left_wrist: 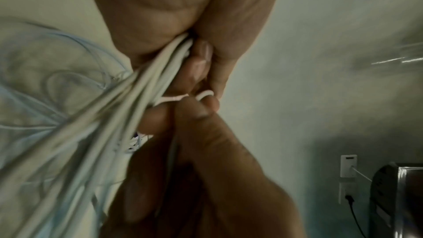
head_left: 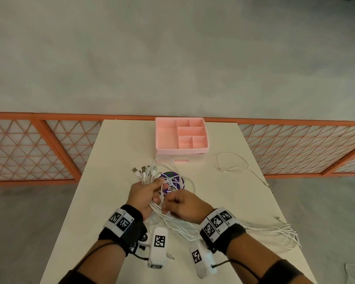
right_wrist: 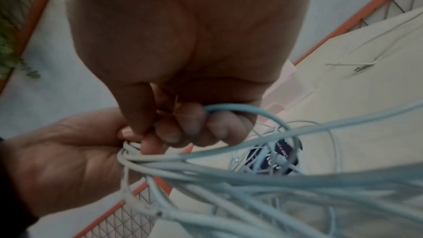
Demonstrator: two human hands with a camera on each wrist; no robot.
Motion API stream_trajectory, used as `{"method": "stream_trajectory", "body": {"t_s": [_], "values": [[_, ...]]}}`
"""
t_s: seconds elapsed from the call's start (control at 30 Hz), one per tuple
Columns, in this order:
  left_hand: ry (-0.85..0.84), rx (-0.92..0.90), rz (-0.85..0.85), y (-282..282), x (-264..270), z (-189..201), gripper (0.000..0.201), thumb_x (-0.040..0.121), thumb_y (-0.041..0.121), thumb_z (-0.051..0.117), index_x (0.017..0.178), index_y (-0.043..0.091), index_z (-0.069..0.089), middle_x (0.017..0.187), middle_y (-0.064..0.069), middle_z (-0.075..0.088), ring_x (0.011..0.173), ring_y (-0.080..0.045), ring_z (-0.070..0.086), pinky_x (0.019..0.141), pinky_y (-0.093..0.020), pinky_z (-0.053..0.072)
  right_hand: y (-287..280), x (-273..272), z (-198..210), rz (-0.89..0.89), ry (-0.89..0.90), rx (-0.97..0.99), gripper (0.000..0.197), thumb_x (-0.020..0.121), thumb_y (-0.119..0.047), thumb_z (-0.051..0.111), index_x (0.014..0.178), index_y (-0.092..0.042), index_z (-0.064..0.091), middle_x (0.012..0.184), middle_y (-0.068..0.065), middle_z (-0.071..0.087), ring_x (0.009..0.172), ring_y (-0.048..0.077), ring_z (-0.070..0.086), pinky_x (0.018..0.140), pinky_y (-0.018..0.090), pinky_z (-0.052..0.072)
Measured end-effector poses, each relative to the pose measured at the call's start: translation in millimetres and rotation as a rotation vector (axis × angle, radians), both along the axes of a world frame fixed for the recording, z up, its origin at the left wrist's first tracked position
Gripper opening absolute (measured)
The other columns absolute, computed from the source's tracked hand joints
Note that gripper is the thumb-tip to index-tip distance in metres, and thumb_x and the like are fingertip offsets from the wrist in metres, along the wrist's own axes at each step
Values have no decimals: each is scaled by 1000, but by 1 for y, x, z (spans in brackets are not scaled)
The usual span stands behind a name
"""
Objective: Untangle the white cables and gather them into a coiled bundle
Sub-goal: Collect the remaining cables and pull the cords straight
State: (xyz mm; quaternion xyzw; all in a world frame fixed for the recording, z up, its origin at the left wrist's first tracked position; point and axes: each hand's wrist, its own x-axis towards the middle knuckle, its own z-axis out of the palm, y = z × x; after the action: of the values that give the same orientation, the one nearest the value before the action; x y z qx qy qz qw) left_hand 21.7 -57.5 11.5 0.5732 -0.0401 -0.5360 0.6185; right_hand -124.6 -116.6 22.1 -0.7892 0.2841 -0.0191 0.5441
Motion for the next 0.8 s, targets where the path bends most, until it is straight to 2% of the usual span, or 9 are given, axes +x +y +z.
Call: {"method": "stream_trajectory", "body": {"t_s": [0.07,0.17,0.3,0.4,0.47,0.53,0.6,0.7,0.8], "values": [[2,2,18,-2,-1,2,6,90,4,69,93,0,66,81,-18,71,34,-9,42,34,-17,33,-1,-7,4,53,41,5,22,94,-20,60,77,-11,71,50,-7,52,47,8,45,56,22,39],[86,23,61,-6,2,1,6,91,2,67,93,-3,66,81,-15,70,34,-7,45,34,-17,33,0,-16,13,114,85,-71,25,93,-24,61,70,-17,67,51,-8,51,50,6,43,57,22,38],[191,44,143,-14,11,-5,10,94,4,63,86,-1,64,71,-9,69,33,-7,44,32,-17,32,6,-26,28,178,86,-279,26,84,-18,58,60,-9,50,57,8,46,53,12,39,55,33,37],[212,13,236,-19,23,-5,8,94,3,63,88,-1,63,73,-12,70,33,-7,47,32,-16,32,13,-30,27,294,280,-245,31,79,-23,59,53,-12,44,51,1,39,49,12,35,54,29,33],[198,-9,237,-21,25,-1,9,95,4,61,87,1,62,81,-14,68,33,-6,45,33,-17,32,12,-35,15,309,416,-182,29,77,-25,59,52,-15,49,49,-3,47,47,8,40,56,25,34],[152,-36,216,-21,22,0,8,95,4,63,87,1,62,84,-15,69,34,-5,42,34,-17,32,4,-40,5,267,488,-121,19,70,-28,57,59,-12,60,58,1,60,52,10,49,60,25,40],[100,-63,203,-18,16,1,6,92,5,66,87,2,64,84,-15,72,36,-5,38,35,-17,33,-4,-44,-3,222,504,-39,22,65,-28,56,68,-9,67,63,9,63,55,15,52,60,25,43],[25,-84,155,-16,8,6,4,91,5,68,91,1,66,84,-15,73,37,-5,39,36,-18,33,-15,-44,-6,66,352,99,26,79,-30,57,76,-8,72,63,3,66,56,15,58,67,29,50],[-80,-110,78,-12,1,11,6,91,4,68,92,-1,67,83,-15,73,37,-5,39,37,-19,31,-22,-31,-5,-222,106,256,38,94,-32,50,84,-1,71,71,15,69,60,26,63,64,32,51]]}}
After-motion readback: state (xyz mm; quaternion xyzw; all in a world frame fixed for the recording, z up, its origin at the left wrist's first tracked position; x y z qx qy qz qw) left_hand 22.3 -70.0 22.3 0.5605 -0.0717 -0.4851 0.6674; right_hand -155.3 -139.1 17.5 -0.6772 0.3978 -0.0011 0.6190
